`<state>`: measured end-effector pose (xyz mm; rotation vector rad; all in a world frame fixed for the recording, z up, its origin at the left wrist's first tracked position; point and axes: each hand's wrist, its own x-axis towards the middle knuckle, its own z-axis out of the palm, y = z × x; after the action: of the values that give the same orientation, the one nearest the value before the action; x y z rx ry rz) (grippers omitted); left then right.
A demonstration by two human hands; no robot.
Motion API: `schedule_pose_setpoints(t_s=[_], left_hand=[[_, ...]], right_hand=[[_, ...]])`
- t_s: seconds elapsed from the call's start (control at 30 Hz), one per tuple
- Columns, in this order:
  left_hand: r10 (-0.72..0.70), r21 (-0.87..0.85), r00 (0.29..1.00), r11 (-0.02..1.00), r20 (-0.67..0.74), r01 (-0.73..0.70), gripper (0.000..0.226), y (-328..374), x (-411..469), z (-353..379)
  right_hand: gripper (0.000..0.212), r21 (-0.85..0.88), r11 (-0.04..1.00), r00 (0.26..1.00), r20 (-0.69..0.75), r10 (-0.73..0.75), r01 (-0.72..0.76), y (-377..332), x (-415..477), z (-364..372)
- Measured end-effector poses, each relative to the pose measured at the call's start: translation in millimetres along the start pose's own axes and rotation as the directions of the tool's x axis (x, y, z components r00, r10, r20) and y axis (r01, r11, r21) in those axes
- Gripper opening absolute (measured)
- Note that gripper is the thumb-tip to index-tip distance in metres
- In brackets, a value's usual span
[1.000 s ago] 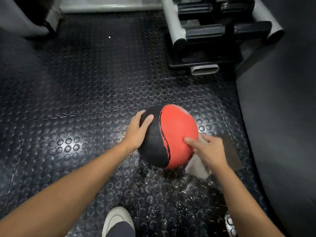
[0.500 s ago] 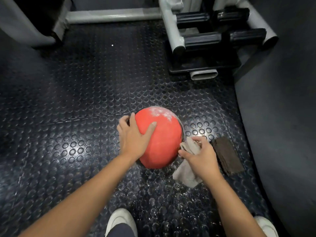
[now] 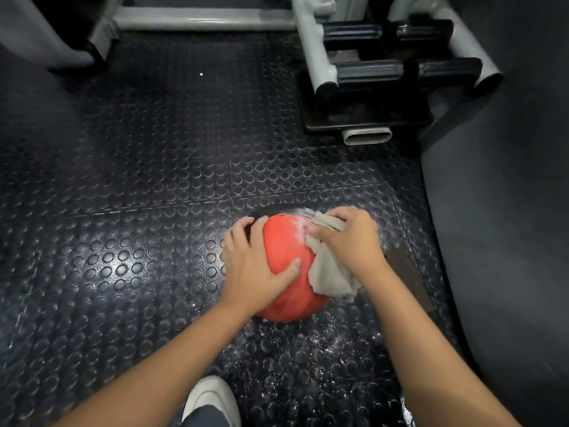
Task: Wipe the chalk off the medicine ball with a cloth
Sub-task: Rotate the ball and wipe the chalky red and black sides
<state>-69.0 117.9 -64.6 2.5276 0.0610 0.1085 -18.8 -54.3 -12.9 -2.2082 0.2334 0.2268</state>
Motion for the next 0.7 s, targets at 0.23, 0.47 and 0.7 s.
schedule_pose_setpoints(t_s=[0.23, 0.47, 0.7], left_hand=[[-0.032, 0.018, 0.999, 0.999, -0.007, 0.033, 0.085, 2.9, 11.3, -1.0], [-0.034, 0.025, 0.999, 0.999, 0.039, 0.033, 0.071, -0.5, 22.2, -2.8], [-0.072, -0.034, 0.985, 0.996, 0.155, 0.078, 0.071, -10.3, 48.8, -4.5]], right_hand=[[0.028, -0.188, 0.979, 0.923, -0.354, -0.148, 0.085, 11.7, -36.4, 34.2], [0.036, -0.228, 0.943, 0.909, -0.285, -0.304, 0.244, 21.0, -31.7, 46.2], [0.022, -0.091, 0.963, 0.933, -0.242, -0.268, 0.253, 39.2, -49.5, 26.0]])
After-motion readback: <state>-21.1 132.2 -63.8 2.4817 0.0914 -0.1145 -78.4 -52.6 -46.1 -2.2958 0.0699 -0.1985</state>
